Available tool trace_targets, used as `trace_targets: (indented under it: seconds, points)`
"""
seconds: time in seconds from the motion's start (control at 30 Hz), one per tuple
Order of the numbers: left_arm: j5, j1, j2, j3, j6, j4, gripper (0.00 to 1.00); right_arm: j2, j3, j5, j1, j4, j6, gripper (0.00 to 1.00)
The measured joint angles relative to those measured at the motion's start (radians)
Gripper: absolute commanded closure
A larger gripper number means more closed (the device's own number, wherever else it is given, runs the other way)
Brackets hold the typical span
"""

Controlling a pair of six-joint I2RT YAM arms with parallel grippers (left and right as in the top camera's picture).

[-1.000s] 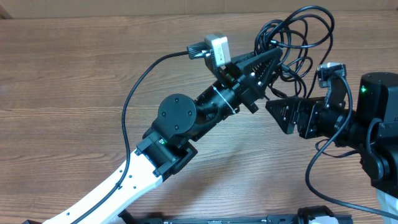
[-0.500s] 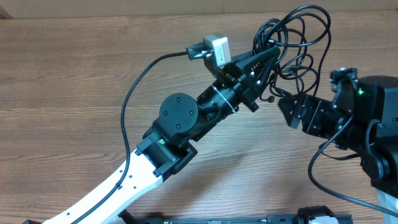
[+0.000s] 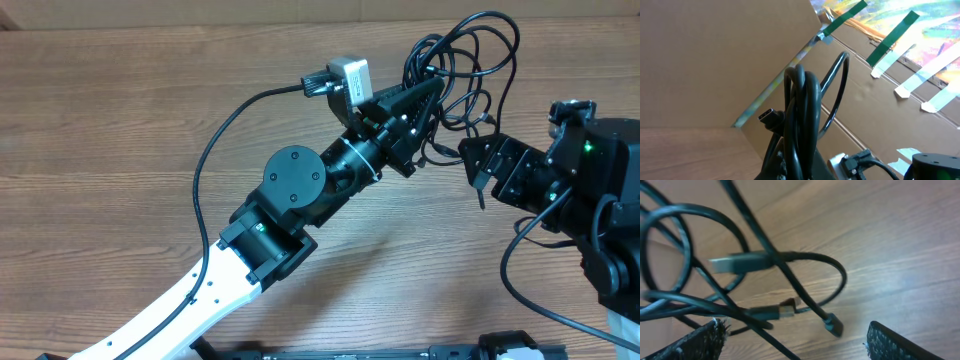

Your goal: Untangle cables

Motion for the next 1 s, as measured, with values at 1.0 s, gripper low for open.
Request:
trace_targets:
  seconds: [1.0]
  points:
    - [-0.071,0.000,0.006,0.000,-0.618,-0.091,0.96,0.003,0.000,-0.045,0.000,0.066,-0.359,0.11]
